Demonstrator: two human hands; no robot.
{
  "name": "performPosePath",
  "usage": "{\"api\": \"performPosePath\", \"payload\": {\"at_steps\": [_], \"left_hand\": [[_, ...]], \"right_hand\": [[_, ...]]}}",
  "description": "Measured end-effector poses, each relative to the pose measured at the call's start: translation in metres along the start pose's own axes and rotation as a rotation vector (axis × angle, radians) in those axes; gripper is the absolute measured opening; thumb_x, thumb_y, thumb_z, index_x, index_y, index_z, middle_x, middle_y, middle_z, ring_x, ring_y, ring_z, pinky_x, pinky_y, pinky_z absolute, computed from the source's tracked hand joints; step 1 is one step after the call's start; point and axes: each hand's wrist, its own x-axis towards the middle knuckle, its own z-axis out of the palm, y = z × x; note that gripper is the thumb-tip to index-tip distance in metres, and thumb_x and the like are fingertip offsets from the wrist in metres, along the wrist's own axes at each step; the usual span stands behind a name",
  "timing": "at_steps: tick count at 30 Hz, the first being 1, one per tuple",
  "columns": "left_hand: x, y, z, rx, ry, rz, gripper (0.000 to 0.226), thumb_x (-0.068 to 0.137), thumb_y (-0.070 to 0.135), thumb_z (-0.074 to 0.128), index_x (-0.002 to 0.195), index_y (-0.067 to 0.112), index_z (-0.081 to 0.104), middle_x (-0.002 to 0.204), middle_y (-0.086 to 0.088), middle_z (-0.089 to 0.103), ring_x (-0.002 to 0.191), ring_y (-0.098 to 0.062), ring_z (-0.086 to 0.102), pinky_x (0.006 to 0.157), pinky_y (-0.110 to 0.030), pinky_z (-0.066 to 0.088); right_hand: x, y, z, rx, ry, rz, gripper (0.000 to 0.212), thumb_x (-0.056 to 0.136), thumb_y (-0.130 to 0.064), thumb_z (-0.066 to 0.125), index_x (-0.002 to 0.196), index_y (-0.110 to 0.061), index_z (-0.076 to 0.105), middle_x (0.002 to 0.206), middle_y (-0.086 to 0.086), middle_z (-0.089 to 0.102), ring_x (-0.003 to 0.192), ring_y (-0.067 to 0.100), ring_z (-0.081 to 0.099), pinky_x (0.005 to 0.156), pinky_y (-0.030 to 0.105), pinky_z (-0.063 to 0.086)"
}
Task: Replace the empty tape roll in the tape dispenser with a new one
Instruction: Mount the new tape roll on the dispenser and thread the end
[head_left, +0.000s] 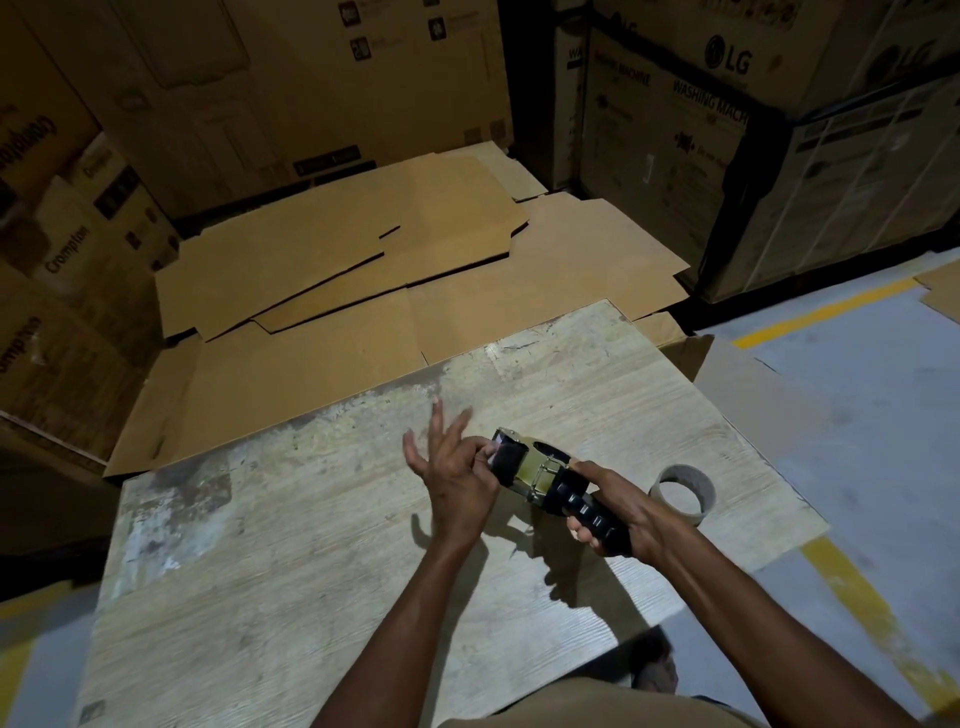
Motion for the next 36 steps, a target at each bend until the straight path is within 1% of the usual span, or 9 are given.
{"api": "performPosePath", "payload": {"at_steps": [9, 18, 21, 23, 26, 28, 31, 34, 36], "left_hand": [[0.026, -0.007, -0.017, -0.086, -0.227, -0.306, 0.037, 0.089, 0.009, 0.072, 0.067, 0.036, 0.06, 0.122, 0.01, 0.072, 0.15, -0.013, 0.034, 0.121, -0.046, -0.003], [0.03, -0.015, -0.012, -0.184, -0.438, -0.344, 0.014, 0.092, 0.023, 0.075, 0.082, 0.031, 0.07, 0.131, 0.013, 0.062, 0.149, -0.013, 0.024, 0.108, -0.044, 0.009], [0.032, -0.021, -0.015, -0.243, -0.473, -0.372, 0.007, 0.089, 0.035, 0.079, 0.087, 0.032, 0.073, 0.13, 0.014, 0.063, 0.141, -0.013, 0.035, 0.099, -0.04, 0.012], [0.033, -0.024, -0.016, -0.325, -0.442, -0.43, 0.016, 0.081, 0.043, 0.085, 0.086, 0.033, 0.073, 0.128, 0.014, 0.066, 0.133, -0.013, 0.046, 0.099, -0.041, 0.02], [0.037, -0.021, -0.017, -0.529, -0.435, -0.549, 0.017, 0.078, 0.03, 0.09, 0.079, 0.024, 0.074, 0.13, 0.005, 0.066, 0.129, -0.023, 0.055, 0.077, -0.026, 0.045], [0.041, -0.019, -0.017, -0.603, -0.474, -0.65, 0.015, 0.08, 0.017, 0.087, 0.08, 0.014, 0.073, 0.134, -0.002, 0.064, 0.127, -0.025, 0.057, 0.069, -0.025, 0.046], [0.049, -0.017, -0.014, -0.718, -0.525, -0.798, 0.021, 0.078, 0.004, 0.087, 0.082, 0.014, 0.069, 0.138, -0.008, 0.063, 0.12, -0.021, 0.059, 0.073, -0.029, 0.046], [0.052, -0.013, -0.011, -0.814, -0.538, -0.892, 0.03, 0.079, -0.007, 0.081, 0.089, 0.017, 0.066, 0.125, -0.007, 0.063, 0.102, -0.009, 0.056, 0.071, -0.028, 0.04], [0.051, -0.01, -0.006, -0.848, -0.547, -0.91, 0.03, 0.083, -0.008, 0.077, 0.091, 0.018, 0.065, 0.116, -0.004, 0.063, 0.098, -0.01, 0.056, 0.071, -0.029, 0.037]], "right_hand": [[0.001, 0.004, -0.008, -0.04, -0.011, -0.006, 0.06, 0.106, -0.056, 0.042, 0.105, 0.001, 0.063, 0.064, 0.011, 0.062, 0.043, 0.017, 0.054, 0.039, 0.023, 0.04], [-0.002, 0.01, -0.014, -0.058, -0.055, -0.006, 0.059, 0.104, -0.058, 0.044, 0.101, -0.002, 0.062, 0.065, 0.009, 0.06, 0.043, 0.015, 0.052, 0.038, 0.023, 0.041], [-0.002, 0.011, -0.019, -0.088, -0.059, -0.018, 0.061, 0.102, -0.061, 0.046, 0.101, -0.002, 0.062, 0.066, 0.008, 0.06, 0.043, 0.014, 0.051, 0.038, 0.023, 0.041], [-0.002, 0.011, -0.023, -0.104, -0.057, -0.025, 0.062, 0.101, -0.062, 0.047, 0.099, -0.003, 0.063, 0.066, 0.008, 0.06, 0.043, 0.014, 0.051, 0.038, 0.023, 0.041], [0.0, 0.011, -0.025, -0.105, -0.071, -0.015, 0.063, 0.099, -0.066, 0.049, 0.094, -0.004, 0.062, 0.065, 0.008, 0.059, 0.042, 0.014, 0.05, 0.038, 0.023, 0.041], [0.001, 0.011, -0.025, -0.091, -0.089, -0.006, 0.062, 0.097, -0.067, 0.051, 0.091, -0.006, 0.062, 0.066, 0.007, 0.058, 0.041, 0.014, 0.05, 0.037, 0.023, 0.042], [0.002, 0.012, -0.025, -0.08, -0.084, -0.007, 0.062, 0.098, -0.066, 0.05, 0.091, -0.006, 0.061, 0.066, 0.006, 0.058, 0.042, 0.013, 0.05, 0.037, 0.022, 0.042], [0.003, 0.014, -0.023, -0.059, -0.068, -0.007, 0.062, 0.099, -0.065, 0.048, 0.09, -0.005, 0.061, 0.065, 0.007, 0.058, 0.041, 0.013, 0.05, 0.037, 0.022, 0.041], [0.003, 0.013, -0.021, -0.035, -0.051, -0.016, 0.061, 0.1, -0.064, 0.048, 0.087, -0.006, 0.061, 0.065, 0.007, 0.058, 0.042, 0.014, 0.05, 0.037, 0.022, 0.041]]}}
